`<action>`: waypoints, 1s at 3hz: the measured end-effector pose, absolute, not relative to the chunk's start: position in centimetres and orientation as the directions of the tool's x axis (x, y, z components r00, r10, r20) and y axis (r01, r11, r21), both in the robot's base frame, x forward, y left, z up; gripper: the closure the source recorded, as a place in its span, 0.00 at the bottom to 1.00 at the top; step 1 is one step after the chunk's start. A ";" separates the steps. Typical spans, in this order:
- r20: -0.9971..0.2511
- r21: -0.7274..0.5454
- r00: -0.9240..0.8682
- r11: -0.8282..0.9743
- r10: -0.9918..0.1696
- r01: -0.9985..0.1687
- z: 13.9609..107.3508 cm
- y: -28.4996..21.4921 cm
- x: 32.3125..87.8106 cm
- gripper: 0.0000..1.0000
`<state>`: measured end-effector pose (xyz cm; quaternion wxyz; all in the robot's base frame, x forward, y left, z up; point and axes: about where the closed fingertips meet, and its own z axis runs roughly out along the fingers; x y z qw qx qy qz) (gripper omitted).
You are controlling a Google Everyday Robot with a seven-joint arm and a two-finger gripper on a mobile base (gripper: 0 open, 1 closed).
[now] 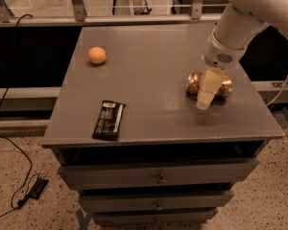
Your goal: Place orange can upright
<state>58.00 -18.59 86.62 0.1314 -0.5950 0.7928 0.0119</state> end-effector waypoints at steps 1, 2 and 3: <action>-0.193 -0.099 -0.258 0.280 -0.947 -0.955 84.3 -18.1 59.1 0.00; -0.194 -0.099 -0.257 0.280 -0.947 -0.955 84.2 -18.0 59.1 0.19; -0.194 -0.098 -0.257 0.279 -0.947 -0.955 84.0 -18.0 59.2 0.41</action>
Offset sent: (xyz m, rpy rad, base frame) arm 0.0099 0.0044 -0.0205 -0.0171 0.0418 0.0084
